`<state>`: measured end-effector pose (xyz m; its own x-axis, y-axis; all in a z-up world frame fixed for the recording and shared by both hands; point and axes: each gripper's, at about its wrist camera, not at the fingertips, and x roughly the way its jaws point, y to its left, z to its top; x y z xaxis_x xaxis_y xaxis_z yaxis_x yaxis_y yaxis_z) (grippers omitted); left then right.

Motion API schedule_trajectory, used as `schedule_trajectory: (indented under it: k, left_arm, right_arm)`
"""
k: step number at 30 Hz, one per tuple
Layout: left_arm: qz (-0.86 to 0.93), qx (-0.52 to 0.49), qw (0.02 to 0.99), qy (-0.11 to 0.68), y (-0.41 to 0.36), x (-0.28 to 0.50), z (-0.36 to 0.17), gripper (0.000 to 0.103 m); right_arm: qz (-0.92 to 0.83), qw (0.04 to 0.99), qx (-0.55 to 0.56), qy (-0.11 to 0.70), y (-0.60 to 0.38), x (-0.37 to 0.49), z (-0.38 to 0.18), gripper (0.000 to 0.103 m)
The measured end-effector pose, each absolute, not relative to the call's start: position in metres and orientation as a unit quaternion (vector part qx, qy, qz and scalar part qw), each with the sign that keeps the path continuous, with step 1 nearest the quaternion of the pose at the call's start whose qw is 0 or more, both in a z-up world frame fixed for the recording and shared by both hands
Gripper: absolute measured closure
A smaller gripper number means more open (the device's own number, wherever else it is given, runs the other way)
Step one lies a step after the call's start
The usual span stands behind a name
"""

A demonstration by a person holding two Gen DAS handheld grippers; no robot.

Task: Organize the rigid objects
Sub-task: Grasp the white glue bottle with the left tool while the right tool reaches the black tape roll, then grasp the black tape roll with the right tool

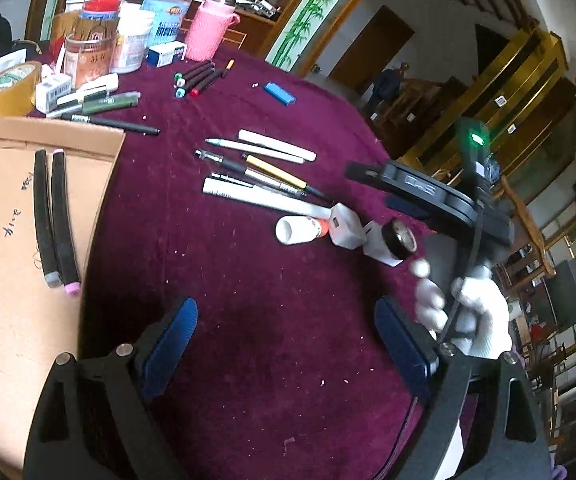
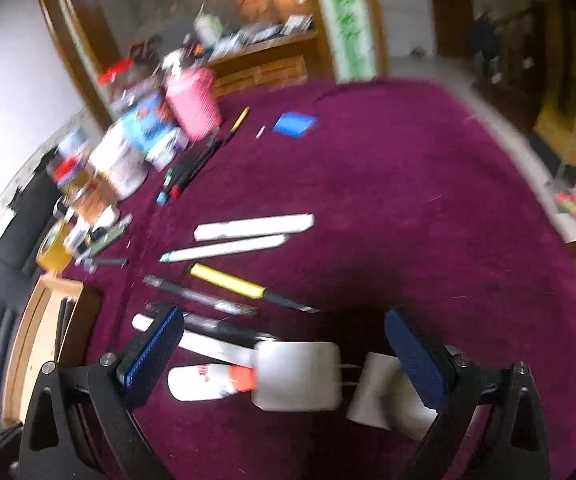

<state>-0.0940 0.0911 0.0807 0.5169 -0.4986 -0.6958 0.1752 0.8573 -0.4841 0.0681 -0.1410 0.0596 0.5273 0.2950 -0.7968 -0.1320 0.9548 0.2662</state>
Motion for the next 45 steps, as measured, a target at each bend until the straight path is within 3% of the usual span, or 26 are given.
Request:
schedule_trajectory:
  k: [2, 5, 9, 18, 30, 32, 33, 34, 36, 43, 44, 45]
  left_arm:
    - [-0.194, -0.182, 0.854, 0.448, 0.094, -0.094, 0.082, 0.013]
    - [-0.188, -0.186, 0.858, 0.44, 0.103, -0.093, 0.086, 0.013]
    - [-0.179, -0.187, 0.861, 0.438, 0.108, -0.086, 0.087, 0.013]
    - [-0.172, -0.135, 0.857, 0.466, 0.067, -0.06, 0.073, 0.013]
    - [-0.111, -0.158, 0.843, 0.502, -0.001, 0.007, 0.027, 0.014]
    - [-0.1, -0.109, 0.86, 0.488, -0.016, 0.012, 0.027, 0.02]
    - [-0.104, -0.09, 0.863, 0.485, -0.023, 0.014, 0.026, 0.038]
    - [-0.1, -0.07, 0.868, 0.481, -0.027, 0.013, 0.026, 0.048]
    - [-0.123, -0.067, 0.867, 0.478, -0.025, 0.011, 0.026, 0.053]
    - [-0.122, -0.058, 0.868, 0.478, -0.016, 0.004, 0.026, 0.051]
    - [-0.119, -0.057, 0.87, 0.475, -0.02, 0.005, 0.026, 0.048]
    - [-0.12, -0.055, 0.873, 0.47, -0.025, 0.004, 0.025, 0.039]
  right_arm:
    - [0.16, 0.843, 0.098, 0.504, -0.129, 0.076, 0.043, 0.001]
    - [0.218, 0.837, 0.107, 0.49, -0.12, 0.062, 0.049, 0.001]
    - [0.374, 0.743, 0.189, 0.523, -0.113, 0.04, 0.047, 0.002]
    - [0.203, 0.879, 0.174, 0.395, -0.173, 0.034, 0.066, 0.002]
    - [0.118, 0.905, 0.185, 0.364, -0.205, 0.035, 0.064, 0.002]
    - [0.113, 0.911, 0.184, 0.353, -0.207, 0.033, 0.07, 0.002]
    - [0.11, 0.913, 0.182, 0.347, -0.208, 0.031, 0.073, 0.002]
    - [0.107, 0.915, 0.181, 0.344, -0.21, 0.03, 0.074, 0.002]
    - [0.103, 0.916, 0.182, 0.343, -0.211, 0.03, 0.075, 0.002]
    - [0.109, 0.908, 0.203, 0.351, -0.216, 0.032, 0.071, 0.002]
    - [0.109, 0.908, 0.203, 0.351, -0.216, 0.032, 0.071, 0.002]
    - [0.108, 0.908, 0.202, 0.352, -0.216, 0.032, 0.07, 0.002]
